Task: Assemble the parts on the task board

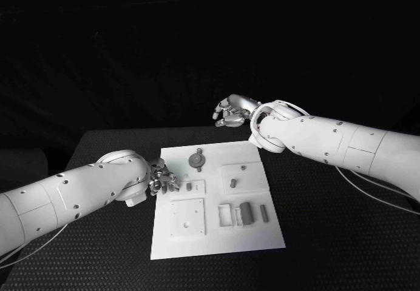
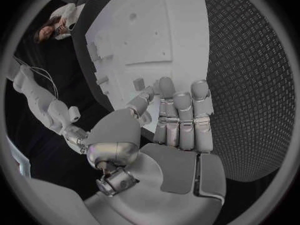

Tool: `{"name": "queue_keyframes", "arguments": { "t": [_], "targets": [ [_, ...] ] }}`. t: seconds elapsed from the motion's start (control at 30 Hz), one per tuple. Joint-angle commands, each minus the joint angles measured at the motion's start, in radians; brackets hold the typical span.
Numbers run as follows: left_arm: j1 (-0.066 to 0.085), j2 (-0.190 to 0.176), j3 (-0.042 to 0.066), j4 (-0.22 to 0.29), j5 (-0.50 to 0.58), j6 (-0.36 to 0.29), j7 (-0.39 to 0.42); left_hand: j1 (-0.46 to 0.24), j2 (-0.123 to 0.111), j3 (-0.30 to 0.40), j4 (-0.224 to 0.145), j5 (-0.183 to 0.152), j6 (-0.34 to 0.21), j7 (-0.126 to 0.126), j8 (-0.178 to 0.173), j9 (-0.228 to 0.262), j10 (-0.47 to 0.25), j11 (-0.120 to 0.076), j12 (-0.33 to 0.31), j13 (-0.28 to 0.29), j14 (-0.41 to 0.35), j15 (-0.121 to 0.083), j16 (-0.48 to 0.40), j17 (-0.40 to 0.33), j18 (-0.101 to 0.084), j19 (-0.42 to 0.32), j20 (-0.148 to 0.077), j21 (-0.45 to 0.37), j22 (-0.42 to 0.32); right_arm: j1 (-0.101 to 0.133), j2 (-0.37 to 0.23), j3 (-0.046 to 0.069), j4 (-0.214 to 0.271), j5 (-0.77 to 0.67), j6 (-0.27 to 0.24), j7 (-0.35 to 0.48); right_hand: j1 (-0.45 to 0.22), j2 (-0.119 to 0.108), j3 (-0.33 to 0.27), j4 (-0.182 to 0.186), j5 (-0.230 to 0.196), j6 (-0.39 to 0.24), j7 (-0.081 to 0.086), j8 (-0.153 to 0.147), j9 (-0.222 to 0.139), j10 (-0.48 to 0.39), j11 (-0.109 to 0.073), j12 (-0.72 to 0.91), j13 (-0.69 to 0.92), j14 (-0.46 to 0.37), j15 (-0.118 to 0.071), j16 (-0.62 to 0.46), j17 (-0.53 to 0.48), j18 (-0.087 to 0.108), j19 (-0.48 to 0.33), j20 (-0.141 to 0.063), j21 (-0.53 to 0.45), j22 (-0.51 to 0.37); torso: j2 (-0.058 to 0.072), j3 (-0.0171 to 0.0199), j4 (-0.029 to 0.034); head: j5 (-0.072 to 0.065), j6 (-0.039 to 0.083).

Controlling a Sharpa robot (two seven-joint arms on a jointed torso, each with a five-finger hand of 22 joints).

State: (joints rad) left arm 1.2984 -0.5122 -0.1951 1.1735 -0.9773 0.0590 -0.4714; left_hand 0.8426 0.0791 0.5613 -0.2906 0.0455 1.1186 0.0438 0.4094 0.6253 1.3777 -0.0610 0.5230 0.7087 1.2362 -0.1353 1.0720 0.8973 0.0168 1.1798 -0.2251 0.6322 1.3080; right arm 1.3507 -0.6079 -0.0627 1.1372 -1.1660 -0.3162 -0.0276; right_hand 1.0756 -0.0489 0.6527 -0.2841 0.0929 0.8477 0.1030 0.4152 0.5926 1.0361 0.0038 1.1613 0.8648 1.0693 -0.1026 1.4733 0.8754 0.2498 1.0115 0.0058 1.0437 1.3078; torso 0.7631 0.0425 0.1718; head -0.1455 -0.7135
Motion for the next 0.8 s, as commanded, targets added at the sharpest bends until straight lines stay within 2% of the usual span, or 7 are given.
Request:
{"name": "queue_keyframes", "arguments": {
  "t": [0.03, 0.33, 0.8],
  "targets": [
    [-0.003, -0.003, -0.001, -0.011, 0.067, 0.049, 0.008, 0.025, 0.013, 0.004, -0.001, 0.004, 0.006, -0.002, 0.005, 0.002, 0.006, 0.000, 0.007, 0.002, 0.004, -0.001, 0.006, 0.002, 0.036, 0.000, -0.004, 0.006, 0.024, 0.000, 0.001, 0.001, 0.000, -0.002, 0.009, 0.008, 0.004, -0.008, -0.005, -0.001, 0.002, 0.150, -0.006, -0.007, 0.001, -0.080, -0.012, -0.005, 0.001, 0.000, -0.005, -0.003, 0.001, 0.012, -0.002, 0.002, -0.004, 0.013, 0.000, 0.0004, -0.0002, -0.001, -0.001],
    [-0.002, 0.002, -0.001, -0.028, 0.065, 0.082, 0.013, 0.043, 0.011, 0.010, -0.001, 0.010, 0.009, -0.004, 0.005, 0.006, 0.005, -0.002, 0.012, 0.009, 0.004, 0.000, 0.012, 0.008, 0.035, -0.005, -0.005, 0.013, 0.024, 0.000, 0.002, 0.001, -0.002, -0.002, 0.009, 0.008, 0.004, -0.008, -0.005, -0.001, 0.002, 0.150, -0.006, -0.007, 0.001, -0.080, -0.012, -0.005, 0.001, 0.000, -0.005, -0.003, 0.001, 0.012, -0.002, 0.002, -0.004, 0.013, 0.000, 0.0006, -0.0002, 0.000, -0.001],
    [-0.002, 0.010, -0.001, -0.042, 0.055, 0.096, 0.013, 0.052, 0.008, 0.013, -0.001, 0.014, 0.011, -0.005, 0.005, 0.011, 0.005, -0.004, 0.018, 0.014, 0.004, -0.001, 0.017, 0.013, 0.034, -0.007, -0.006, 0.020, 0.024, 0.000, 0.005, 0.001, -0.003, -0.002, 0.009, 0.008, 0.004, -0.007, -0.005, -0.001, 0.002, 0.150, -0.006, -0.007, 0.001, -0.080, -0.012, -0.005, 0.001, 0.000, -0.005, -0.004, 0.001, 0.012, -0.001, 0.002, -0.004, 0.013, 0.000, 0.0010, -0.0004, -0.002, -0.001]
  ]
}}
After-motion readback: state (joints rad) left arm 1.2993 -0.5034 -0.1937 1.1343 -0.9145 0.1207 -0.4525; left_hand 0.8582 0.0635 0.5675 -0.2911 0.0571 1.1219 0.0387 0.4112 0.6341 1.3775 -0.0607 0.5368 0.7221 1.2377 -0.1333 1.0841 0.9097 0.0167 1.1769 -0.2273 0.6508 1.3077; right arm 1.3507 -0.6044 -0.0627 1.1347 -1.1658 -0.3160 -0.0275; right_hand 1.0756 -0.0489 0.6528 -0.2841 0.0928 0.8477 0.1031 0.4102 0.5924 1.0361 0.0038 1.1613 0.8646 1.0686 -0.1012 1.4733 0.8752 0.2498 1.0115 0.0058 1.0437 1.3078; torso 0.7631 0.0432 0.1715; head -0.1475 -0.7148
